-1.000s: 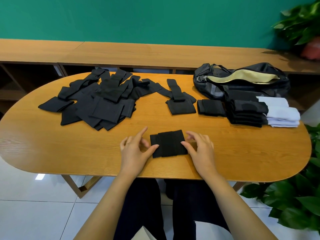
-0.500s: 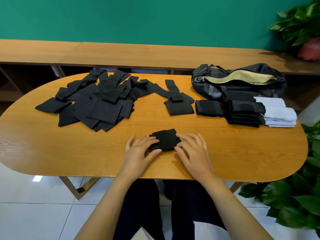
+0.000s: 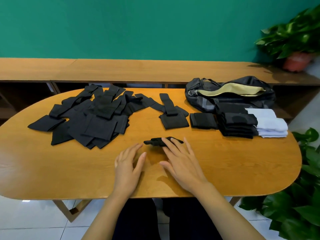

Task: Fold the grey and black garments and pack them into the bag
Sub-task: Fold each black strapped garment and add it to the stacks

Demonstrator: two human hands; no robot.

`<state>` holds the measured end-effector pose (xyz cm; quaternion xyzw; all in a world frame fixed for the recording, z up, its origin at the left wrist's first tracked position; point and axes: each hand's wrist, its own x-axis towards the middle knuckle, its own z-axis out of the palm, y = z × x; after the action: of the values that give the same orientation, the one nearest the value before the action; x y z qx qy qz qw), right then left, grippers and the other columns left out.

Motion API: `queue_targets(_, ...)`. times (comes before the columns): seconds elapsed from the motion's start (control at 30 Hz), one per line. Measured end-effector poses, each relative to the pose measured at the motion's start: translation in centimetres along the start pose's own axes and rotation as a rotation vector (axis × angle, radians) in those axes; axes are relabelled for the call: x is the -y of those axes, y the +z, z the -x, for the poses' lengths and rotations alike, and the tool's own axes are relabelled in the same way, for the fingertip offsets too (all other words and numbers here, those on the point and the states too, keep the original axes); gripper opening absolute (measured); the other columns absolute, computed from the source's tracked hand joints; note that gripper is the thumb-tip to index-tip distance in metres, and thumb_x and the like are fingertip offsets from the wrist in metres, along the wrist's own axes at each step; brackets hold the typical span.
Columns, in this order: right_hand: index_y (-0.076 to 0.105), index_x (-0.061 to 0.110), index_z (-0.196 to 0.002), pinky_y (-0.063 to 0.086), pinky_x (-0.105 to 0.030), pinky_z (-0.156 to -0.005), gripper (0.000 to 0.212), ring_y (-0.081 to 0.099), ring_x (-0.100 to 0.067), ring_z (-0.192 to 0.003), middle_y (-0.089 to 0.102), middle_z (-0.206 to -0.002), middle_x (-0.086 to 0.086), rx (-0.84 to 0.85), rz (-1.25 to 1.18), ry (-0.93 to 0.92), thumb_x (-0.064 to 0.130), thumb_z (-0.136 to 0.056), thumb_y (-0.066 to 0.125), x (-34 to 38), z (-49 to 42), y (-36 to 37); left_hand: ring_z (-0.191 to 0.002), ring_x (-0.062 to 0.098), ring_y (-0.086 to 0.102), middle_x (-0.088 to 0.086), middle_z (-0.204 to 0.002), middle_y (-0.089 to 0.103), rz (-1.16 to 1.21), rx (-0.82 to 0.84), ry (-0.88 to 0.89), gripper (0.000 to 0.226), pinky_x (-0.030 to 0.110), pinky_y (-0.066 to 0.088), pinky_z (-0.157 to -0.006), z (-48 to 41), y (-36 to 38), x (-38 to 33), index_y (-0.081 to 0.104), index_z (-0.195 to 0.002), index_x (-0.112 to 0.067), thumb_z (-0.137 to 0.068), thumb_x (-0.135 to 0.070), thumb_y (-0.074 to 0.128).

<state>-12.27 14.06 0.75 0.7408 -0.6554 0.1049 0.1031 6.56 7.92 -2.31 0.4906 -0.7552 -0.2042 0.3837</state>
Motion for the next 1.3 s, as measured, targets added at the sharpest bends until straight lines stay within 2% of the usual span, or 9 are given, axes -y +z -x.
queue_targets(0.1,0.053,0.013,-0.137,0.01,-0.051,-0.12,0.073,0.023,-0.022,-0.146,0.025,-0.159,0.002,-0.022,0.094,0.175,0.06,-0.098,0.011,-3.5,-1.8,-1.2,-0.128,0.01,0.042,-0.013,-0.135,0.052,-0.04,0.003,0.011,0.052,0.042,0.026,-0.111,-1.4,0.2,-0.4,0.054,-0.132,-0.032,-0.096,-0.061,0.031)
queue_targets(0.2,0.035,0.014,-0.149,-0.004,-0.048,-0.119,0.077,0.004,-0.022,-0.15,0.007,-0.163,0.003,0.036,0.157,0.326,0.061,-0.095,0.007,-7.4,-3.2,-1.9,-0.132,0.013,0.038,-0.008,-0.14,0.05,-0.095,0.06,-0.01,0.053,0.041,0.02,-0.114,-3.4,1.1,-1.2,0.053,-0.135,-0.027,-0.097,-0.055,0.029)
queue_targets(0.37,0.025,0.01,-0.153,-0.007,-0.045,-0.119,0.068,-0.004,-0.024,-0.15,-0.002,-0.164,0.001,0.124,0.236,0.443,0.052,-0.101,0.012,-11.4,-4.5,-1.7,-0.136,0.013,0.033,-0.006,-0.144,0.047,-0.226,0.167,0.011,0.053,0.041,0.011,-0.119,-5.2,3.1,-1.3,0.05,-0.138,-0.027,-0.098,-0.052,0.026)
queue_targets(0.73,0.027,0.014,-0.152,0.001,-0.048,-0.12,0.068,0.004,-0.023,-0.15,0.004,-0.164,-0.002,0.231,0.168,0.498,0.057,-0.1,0.017,-12.2,-4.6,1.1,-0.13,0.011,0.04,-0.004,-0.135,0.054,-0.13,0.118,-0.002,0.053,0.043,0.016,-0.119,-5.1,3.7,-0.2,0.058,-0.131,-0.021,-0.096,-0.048,0.028)
queue_targets(0.87,0.039,0.018,-0.145,0.009,-0.047,-0.121,0.062,0.011,-0.021,-0.149,0.017,-0.162,-0.004,0.128,-0.011,0.524,0.058,-0.099,0.027,-12.5,-4.6,0.9,-0.129,0.009,0.042,-0.007,-0.133,0.055,-0.134,0.131,0.009,0.045,0.041,0.013,-0.119,-5.2,3.8,-0.2,0.057,-0.131,-0.022,-0.099,-0.042,0.033)
queue_targets(0.97,0.044,0.019,-0.141,0.008,-0.042,-0.122,0.055,0.013,-0.018,-0.149,0.024,-0.16,-0.003,0.027,-0.042,0.417,0.054,-0.099,0.035,-11.7,-5.1,0.6,-0.126,0.009,0.044,-0.007,-0.13,0.057,-0.121,0.118,0.01,0.042,0.042,0.015,-0.119,-5.1,3.8,-0.2,0.058,-0.13,-0.022,-0.1,-0.04,0.034)
queue_targets(1.1,0.029,0.021,-0.15,-0.003,-0.035,-0.12,0.059,0.006,-0.014,-0.149,0.017,-0.161,0.001,0.135,-0.086,0.162,0.051,-0.1,0.035,-8.5,-7.0,1.2,-0.125,0.009,0.044,-0.008,-0.128,0.058,-0.13,0.124,-0.006,0.038,0.041,0.014,-0.119,-5.2,3.8,-0.3,0.058,-0.13,-0.023,-0.102,-0.037,0.036)
queue_targets(1.2,0.015,0.018,-0.155,-0.004,-0.038,-0.121,0.067,0.001,-0.018,-0.15,0.009,-0.163,-0.003,0.253,-0.085,0.183,0.055,-0.101,0.027,-7.0,-8.2,2.6,-0.124,0.01,0.046,-0.007,-0.126,0.06,-0.123,0.114,-0.031,0.036,0.041,0.016,-0.118,-5.2,3.6,-0.3,0.058,-0.129,-0.023,-0.102,-0.035,0.037)
queue_targets(1.3,0.017,0.017,-0.155,-0.004,-0.043,-0.122,0.069,0.011,-0.017,-0.149,0.018,-0.162,-0.003,0.296,-0.081,0.222,0.059,-0.1,0.021,-6.1,-8.0,3.3,-0.122,0.01,0.048,-0.006,-0.123,0.061,-0.109,0.092,-0.05,0.034,0.041,0.018,-0.118,-5.2,3.6,-0.3,0.059,-0.127,-0.022,-0.102,-0.033,0.038)
